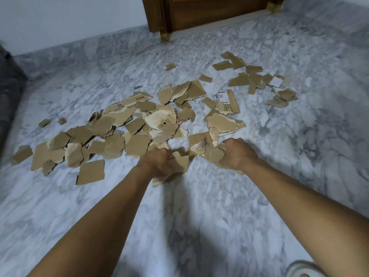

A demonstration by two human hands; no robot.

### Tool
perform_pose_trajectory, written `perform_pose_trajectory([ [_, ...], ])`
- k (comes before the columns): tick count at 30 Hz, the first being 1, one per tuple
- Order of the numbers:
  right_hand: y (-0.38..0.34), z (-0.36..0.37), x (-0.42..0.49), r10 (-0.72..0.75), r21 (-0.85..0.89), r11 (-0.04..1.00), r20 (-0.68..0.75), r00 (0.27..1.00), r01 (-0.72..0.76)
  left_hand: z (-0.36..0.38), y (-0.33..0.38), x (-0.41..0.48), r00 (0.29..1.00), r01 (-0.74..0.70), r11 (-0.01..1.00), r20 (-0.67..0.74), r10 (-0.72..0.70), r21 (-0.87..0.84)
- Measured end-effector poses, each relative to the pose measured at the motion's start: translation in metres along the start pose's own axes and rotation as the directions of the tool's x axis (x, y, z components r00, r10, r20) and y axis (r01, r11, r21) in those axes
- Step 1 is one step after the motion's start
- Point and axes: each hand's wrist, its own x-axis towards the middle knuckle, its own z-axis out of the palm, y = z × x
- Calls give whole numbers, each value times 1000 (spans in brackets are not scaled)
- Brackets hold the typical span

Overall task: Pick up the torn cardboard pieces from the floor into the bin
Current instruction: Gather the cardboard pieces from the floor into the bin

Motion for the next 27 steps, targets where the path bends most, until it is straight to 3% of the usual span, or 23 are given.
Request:
perform_pose_trajectory([
  [5,4,2,2,31,-31,999,145,989,-27,16,1,0,999,1,999,-37,-3,-52],
  [10,-32,-26,36,8,238,971,75,997,-25,22,-2,6,998,3,998,-65,-8,-63],
  [15,-61,1,48,-182,-20,982,181,967,188,29,-8,12,998,7,998,-65,-11,-67],
  [18,-65,12,46,-255,-92,960,109,961,265,32,-11,11,997,18,995,-72,-26,-103],
  [21,-65,16,42,-284,-59,956,65,957,288,29,-9,10,998,17,990,-54,-24,-138],
  [24,-53,5,43,-240,58,971,149,959,234,19,-7,13,999,-13,993,35,17,-118],
  [27,-21,-26,45,-137,58,990,104,985,131,-2,-4,25,993,10,983,115,11,-182],
])
